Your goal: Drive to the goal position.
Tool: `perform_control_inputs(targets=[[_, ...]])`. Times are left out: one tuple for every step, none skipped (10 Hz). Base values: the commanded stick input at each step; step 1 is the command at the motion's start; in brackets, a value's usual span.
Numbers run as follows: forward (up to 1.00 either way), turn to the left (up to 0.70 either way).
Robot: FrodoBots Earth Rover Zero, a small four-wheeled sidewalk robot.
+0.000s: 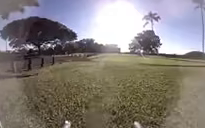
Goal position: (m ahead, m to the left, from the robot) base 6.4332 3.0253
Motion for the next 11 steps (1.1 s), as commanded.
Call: perform_control_inputs(targets=[[0.45, 0.00], [0.45, 0.00], [0.45, 0.00], [0.45, 0.00], [0.45, 0.00], [0.45, 0.00], [0.45, 0.00], [0.45, 0.00], [0.45, 0.00], [0.45, 0.00], [0.45, 0.00]])
